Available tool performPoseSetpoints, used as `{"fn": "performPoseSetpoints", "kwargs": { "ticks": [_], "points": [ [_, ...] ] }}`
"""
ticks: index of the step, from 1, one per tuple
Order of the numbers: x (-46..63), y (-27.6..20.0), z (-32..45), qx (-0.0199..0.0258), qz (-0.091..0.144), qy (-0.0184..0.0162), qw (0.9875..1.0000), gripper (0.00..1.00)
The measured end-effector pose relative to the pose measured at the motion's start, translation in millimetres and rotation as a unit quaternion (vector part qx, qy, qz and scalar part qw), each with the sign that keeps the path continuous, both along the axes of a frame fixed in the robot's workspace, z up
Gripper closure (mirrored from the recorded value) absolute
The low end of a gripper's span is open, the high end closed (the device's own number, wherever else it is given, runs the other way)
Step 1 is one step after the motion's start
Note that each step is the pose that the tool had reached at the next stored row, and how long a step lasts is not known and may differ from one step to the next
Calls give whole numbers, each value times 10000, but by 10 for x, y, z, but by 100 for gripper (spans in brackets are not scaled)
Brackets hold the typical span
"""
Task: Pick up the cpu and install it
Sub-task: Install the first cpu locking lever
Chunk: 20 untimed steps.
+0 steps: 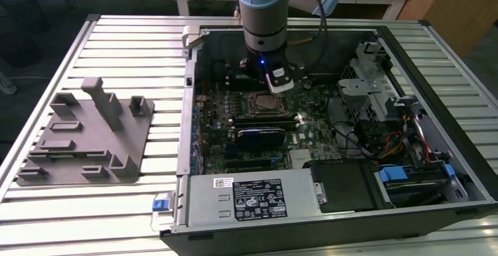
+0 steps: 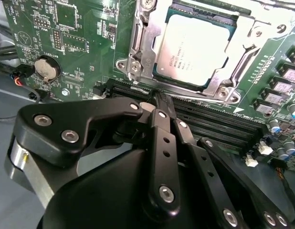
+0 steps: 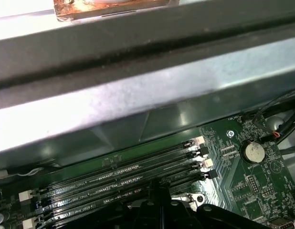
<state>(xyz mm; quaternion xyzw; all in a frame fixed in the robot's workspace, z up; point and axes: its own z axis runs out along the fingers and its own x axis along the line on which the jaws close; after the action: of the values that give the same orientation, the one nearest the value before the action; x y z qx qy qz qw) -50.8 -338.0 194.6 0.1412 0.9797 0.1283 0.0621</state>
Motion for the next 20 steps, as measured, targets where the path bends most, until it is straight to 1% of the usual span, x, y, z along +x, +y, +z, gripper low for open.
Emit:
{"fn": "performPoseSetpoints", "kwargs": {
  "ticks": [10, 14, 18, 20],
  "points": [
    [0, -43, -27, -29, 63, 1, 10000, 89],
    [0, -46, -29, -33, 74, 1, 10000, 89],
    [0, -46, -1, -32, 75, 1, 10000, 89],
    [0, -46, 29, -32, 75, 1, 10000, 89]
  ]
}}
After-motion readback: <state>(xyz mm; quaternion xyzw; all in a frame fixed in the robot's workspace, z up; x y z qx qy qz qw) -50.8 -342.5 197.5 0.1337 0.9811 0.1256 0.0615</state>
